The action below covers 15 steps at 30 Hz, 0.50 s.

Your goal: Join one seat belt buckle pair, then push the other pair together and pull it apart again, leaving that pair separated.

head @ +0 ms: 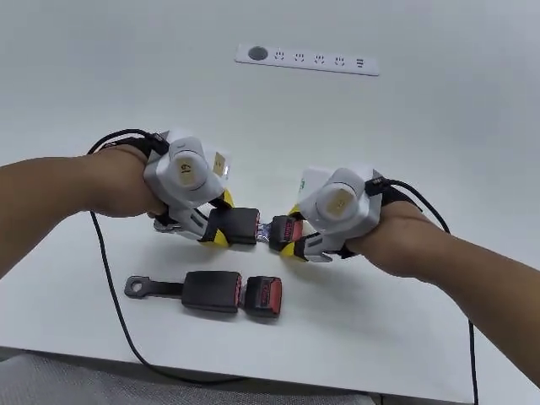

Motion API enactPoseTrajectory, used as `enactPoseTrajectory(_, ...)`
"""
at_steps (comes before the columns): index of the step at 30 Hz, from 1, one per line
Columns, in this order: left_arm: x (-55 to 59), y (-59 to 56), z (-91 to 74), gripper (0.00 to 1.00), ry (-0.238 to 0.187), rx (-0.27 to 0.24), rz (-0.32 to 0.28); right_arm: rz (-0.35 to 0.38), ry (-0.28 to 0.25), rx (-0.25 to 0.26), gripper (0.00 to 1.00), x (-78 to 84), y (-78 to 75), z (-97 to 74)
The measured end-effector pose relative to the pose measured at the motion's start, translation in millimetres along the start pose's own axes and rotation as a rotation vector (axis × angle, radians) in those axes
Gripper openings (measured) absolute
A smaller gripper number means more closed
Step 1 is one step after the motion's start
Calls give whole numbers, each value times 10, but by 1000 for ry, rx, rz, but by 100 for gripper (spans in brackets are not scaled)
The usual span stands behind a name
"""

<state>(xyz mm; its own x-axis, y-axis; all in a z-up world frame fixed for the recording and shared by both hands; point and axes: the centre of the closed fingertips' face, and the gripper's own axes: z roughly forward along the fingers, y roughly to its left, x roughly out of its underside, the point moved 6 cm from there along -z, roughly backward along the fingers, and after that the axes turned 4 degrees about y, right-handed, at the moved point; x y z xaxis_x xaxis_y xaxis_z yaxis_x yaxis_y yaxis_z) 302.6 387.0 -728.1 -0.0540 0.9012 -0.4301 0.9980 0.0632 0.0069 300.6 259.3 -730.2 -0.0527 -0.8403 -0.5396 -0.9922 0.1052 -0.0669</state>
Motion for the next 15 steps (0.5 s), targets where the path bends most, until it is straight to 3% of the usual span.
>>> enactPoseTrajectory(15, 20, 19, -6, 32, -13, -5, 0, -1, -9, -7, 30, -53, 25, 29)
